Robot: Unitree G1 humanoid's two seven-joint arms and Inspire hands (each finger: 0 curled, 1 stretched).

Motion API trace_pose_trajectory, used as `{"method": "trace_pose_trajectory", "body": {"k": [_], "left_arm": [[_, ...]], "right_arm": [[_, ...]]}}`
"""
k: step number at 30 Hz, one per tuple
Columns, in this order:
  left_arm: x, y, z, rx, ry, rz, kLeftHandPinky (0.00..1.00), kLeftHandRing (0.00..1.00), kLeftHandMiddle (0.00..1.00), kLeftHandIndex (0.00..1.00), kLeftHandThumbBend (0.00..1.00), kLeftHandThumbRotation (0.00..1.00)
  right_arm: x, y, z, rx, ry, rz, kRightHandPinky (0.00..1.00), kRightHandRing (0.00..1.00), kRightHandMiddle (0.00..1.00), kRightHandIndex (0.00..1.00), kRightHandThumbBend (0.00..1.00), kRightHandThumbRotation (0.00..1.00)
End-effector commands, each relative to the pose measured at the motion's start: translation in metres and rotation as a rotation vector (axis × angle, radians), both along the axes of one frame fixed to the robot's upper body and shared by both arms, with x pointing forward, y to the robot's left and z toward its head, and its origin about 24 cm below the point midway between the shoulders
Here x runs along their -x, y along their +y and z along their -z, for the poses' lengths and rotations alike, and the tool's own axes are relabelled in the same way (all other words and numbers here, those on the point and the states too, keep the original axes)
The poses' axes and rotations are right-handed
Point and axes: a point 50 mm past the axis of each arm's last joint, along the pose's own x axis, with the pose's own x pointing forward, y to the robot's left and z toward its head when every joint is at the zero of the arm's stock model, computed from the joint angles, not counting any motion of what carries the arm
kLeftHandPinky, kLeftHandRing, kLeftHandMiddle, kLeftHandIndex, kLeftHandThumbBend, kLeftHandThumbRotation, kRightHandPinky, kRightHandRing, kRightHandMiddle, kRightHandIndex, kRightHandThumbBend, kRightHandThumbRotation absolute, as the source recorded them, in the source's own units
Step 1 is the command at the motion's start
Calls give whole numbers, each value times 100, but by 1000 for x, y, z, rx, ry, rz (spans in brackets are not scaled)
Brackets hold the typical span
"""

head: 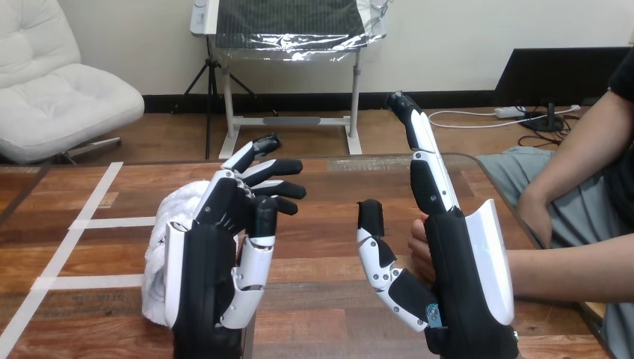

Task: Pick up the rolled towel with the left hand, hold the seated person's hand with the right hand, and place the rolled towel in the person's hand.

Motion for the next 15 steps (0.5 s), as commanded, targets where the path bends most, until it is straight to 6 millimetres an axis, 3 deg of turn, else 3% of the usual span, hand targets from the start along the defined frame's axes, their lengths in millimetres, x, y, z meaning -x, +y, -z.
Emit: {"method": "trace_pose_trajectory", "body": {"k": [1,8,15], "left_arm": [[1,-5,-8,24,-17,-35,53,61,70,78,33,71],[1,-5,-9,-5,-11,-65,54,62,70,77,35,63],[0,-4,-9,-40,-21,-73,55,65,72,78,37,63]], "right_arm": [[-7,1,-11,-22,-52,9,100,100,100,98,0,0],[-7,1,-11,-23,-52,9,100,100,100,98,0,0],[-8,1,-11,-50,-49,-9,100,100,100,98,0,0]]}}
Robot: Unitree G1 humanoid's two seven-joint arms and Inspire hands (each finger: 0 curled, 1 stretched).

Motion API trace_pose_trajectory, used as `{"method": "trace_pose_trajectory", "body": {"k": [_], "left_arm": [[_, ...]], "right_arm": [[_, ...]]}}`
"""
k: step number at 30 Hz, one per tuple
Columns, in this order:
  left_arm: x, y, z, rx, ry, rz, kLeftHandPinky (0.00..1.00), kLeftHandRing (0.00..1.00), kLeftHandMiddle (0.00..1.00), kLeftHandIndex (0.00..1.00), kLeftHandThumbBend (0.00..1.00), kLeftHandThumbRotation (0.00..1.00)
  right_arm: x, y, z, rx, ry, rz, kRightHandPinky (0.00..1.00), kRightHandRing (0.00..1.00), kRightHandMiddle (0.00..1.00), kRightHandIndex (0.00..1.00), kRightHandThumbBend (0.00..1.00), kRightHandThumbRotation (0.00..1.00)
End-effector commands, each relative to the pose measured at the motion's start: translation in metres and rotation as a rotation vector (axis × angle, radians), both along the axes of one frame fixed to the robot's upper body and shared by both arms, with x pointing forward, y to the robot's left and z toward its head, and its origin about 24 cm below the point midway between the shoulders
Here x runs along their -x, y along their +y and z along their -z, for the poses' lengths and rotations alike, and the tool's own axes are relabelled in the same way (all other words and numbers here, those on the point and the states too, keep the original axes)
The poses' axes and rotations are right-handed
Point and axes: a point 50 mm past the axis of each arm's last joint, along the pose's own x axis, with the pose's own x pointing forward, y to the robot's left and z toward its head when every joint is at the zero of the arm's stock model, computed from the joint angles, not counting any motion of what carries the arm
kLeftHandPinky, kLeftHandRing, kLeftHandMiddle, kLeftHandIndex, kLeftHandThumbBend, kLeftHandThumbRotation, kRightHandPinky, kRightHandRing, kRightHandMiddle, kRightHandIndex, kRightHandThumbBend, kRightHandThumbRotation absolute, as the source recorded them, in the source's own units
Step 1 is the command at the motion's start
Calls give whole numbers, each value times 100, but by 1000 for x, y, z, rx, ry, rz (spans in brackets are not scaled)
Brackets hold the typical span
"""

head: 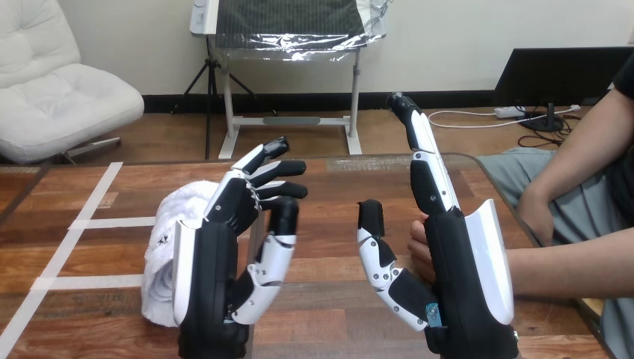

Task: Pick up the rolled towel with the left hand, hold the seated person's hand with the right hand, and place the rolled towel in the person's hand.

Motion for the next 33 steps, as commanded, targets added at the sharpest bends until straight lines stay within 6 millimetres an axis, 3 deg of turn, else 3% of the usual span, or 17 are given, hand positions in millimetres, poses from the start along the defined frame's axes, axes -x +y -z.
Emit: {"method": "trace_pose_trajectory", "body": {"k": [1,5,16,33], "left_arm": [[1,-2,-9,22,-40,-31,56,65,73,78,37,65],[1,-2,-9,22,-36,-21,59,68,74,79,38,73],[0,-5,-5,244,45,151,67,74,80,84,47,95],[-2,-1,-1,268,67,188,65,73,81,87,47,99]], "right_arm": [[-7,2,-11,-56,-55,-14,100,100,100,98,0,0],[-7,2,-11,-98,-42,-32,100,100,100,99,0,0],[-7,2,-11,-148,-9,-63,100,100,100,100,0,0],[-8,1,-9,-165,5,-63,100,100,100,100,0,0]]}}
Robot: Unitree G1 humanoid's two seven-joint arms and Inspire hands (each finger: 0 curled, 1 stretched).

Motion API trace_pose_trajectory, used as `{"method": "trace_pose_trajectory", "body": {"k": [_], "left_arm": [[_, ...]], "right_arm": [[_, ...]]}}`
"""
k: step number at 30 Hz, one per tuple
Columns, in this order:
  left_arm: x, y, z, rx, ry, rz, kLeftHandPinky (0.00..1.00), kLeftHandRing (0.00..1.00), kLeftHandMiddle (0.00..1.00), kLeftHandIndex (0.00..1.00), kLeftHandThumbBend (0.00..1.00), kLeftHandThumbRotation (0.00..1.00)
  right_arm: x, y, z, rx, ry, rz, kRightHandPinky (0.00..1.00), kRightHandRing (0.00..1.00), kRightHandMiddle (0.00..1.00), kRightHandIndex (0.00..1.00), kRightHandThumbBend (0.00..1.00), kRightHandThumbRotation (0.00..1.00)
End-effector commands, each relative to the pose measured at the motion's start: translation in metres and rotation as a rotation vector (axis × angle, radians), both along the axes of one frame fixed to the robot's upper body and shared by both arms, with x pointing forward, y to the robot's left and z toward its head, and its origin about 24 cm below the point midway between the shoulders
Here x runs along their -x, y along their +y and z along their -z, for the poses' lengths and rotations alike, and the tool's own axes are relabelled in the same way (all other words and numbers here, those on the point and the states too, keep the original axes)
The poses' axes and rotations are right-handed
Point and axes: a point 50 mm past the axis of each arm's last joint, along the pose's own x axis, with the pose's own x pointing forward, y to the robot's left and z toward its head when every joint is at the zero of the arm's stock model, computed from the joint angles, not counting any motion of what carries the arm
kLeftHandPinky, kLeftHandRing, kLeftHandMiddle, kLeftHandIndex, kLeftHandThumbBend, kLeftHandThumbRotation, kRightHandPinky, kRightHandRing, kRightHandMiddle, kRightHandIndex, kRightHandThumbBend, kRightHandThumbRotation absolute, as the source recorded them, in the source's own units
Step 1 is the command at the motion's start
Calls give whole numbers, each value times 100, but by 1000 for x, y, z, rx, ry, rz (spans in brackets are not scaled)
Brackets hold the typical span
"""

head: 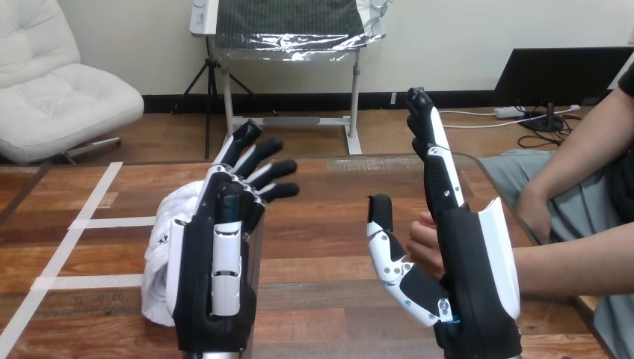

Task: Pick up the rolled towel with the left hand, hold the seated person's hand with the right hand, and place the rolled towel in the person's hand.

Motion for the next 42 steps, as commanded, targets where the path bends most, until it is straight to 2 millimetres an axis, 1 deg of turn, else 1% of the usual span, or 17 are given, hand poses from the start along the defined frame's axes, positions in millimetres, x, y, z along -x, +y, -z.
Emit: {"method": "trace_pose_trajectory", "body": {"k": [1,5,12,15,17,19,21,24,26,30,35,37,42], "left_arm": [[3,-1,-2,0,-12,5,65,73,81,87,47,98],[4,1,-2,-23,-14,-12,65,73,81,87,46,93],[3,7,-5,-183,-39,-132,65,73,81,88,42,85],[2,8,-8,-247,-34,-203,66,74,81,88,43,78],[2,9,-9,-287,-28,-244,68,76,82,87,45,71],[1,11,-10,-372,-44,-307,70,77,83,88,46,66],[0,13,-12,-451,-49,-366,72,78,83,88,46,63],[-2,15,-14,-560,-54,-457,74,81,84,88,50,60],[-4,17,-15,-610,-64,-505,75,82,85,88,53,56],[-11,21,-18,-760,-83,-631,76,82,85,86,56,53],[-17,25,-20,-902,-105,-733,77,81,83,84,61,50],[-21,27,-22,-963,-107,-774,78,81,83,84,62,51],[-27,30,-27,-1050,-92,-853,78,81,83,84,64,54]], "right_arm": [[-6,3,-8,-42,-46,3,100,100,100,100,0,0],[-6,3,-8,-32,-42,12,100,100,100,100,0,0],[-6,3,-8,-14,-51,15,100,100,100,100,0,0],[-6,3,-7,-14,-48,14,100,100,100,100,0,0],[-6,2,-7,-13,-47,14,100,100,100,100,0,0],[-6,2,-7,-13,-44,18,100,100,100,100,0,0],[-7,2,-7,-12,-44,19,100,100,100,100,0,0],[-7,2,-7,-12,-46,19,100,100,100,100,0,0],[-7,2,-6,-13,-45,19,100,100,100,100,0,0],[-7,2,-6,-11,-44,19,100,100,100,100,0,0],[-7,1,-6,-4,-43,22,100,100,100,100,0,0],[-7,1,-6,-2,-42,23,100,100,100,100,0,0],[-7,1,-6,3,-38,26,100,100,100,100,0,0]]}}
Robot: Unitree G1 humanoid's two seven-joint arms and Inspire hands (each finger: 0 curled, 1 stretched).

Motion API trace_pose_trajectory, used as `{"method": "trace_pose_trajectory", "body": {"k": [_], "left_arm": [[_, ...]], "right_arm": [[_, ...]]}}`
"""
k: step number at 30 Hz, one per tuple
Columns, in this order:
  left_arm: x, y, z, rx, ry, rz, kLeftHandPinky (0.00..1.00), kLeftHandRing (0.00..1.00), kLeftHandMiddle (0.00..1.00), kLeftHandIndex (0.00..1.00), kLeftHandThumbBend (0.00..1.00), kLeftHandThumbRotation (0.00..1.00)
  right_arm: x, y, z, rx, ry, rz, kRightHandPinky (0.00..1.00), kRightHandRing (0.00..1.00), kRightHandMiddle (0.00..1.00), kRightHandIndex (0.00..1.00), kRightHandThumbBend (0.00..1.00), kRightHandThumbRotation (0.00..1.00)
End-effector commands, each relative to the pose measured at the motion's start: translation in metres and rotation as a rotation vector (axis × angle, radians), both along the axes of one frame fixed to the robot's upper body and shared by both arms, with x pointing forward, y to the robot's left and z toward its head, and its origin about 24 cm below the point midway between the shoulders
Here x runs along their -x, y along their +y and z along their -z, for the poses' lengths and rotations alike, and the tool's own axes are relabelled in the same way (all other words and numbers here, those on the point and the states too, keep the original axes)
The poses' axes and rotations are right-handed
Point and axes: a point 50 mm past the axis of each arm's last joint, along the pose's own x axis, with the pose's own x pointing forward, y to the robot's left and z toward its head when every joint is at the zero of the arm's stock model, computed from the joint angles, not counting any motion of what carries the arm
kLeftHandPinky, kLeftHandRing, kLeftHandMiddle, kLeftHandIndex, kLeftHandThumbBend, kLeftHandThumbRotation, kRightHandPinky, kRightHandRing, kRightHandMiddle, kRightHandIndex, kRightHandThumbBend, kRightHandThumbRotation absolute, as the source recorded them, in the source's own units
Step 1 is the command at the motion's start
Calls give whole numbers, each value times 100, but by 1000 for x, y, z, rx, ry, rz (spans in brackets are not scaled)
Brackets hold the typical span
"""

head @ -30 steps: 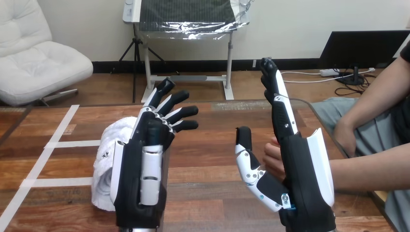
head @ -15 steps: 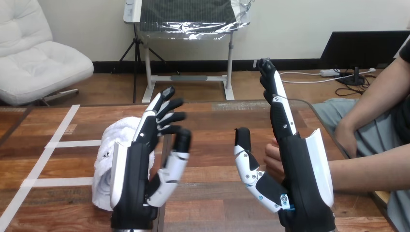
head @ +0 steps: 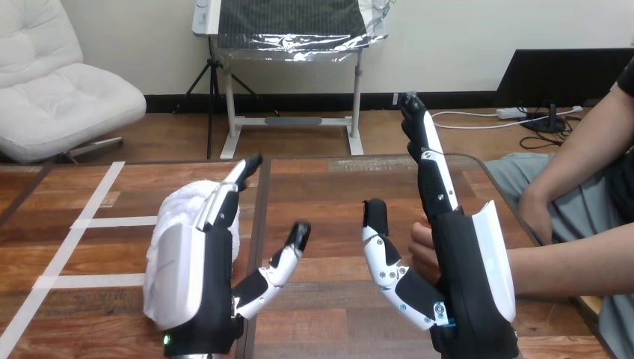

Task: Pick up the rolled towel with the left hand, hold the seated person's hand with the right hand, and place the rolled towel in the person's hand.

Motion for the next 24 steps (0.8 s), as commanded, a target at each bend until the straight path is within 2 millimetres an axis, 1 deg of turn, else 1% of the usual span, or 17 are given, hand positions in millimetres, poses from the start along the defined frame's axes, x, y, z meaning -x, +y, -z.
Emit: {"method": "trace_pose_trajectory", "body": {"k": [1,7,15,18,21,24], "left_arm": [[-22,11,-50,-264,-249,-220,79,81,83,84,65,55],[-31,13,-55,-335,-251,-287,78,80,82,84,69,55],[-43,14,-62,-392,-207,-346,76,80,84,84,72,61],[-47,15,-64,-413,-182,-363,77,81,84,85,72,63],[-52,15,-66,-431,-158,-384,78,82,86,87,73,67],[-57,15,-68,-435,-151,-394,79,83,86,87,73,67]], "right_arm": [[-8,1,-8,-16,-47,23,100,100,100,100,0,0],[-8,0,-8,-17,-50,24,100,100,100,100,0,0],[-8,0,-8,-6,-49,31,100,100,100,100,0,0],[-8,0,-8,-1,-49,31,100,100,100,100,0,0],[-8,0,-8,1,-47,32,100,100,100,100,0,0],[-8,0,-7,4,-47,31,100,100,100,100,0,0]]}}
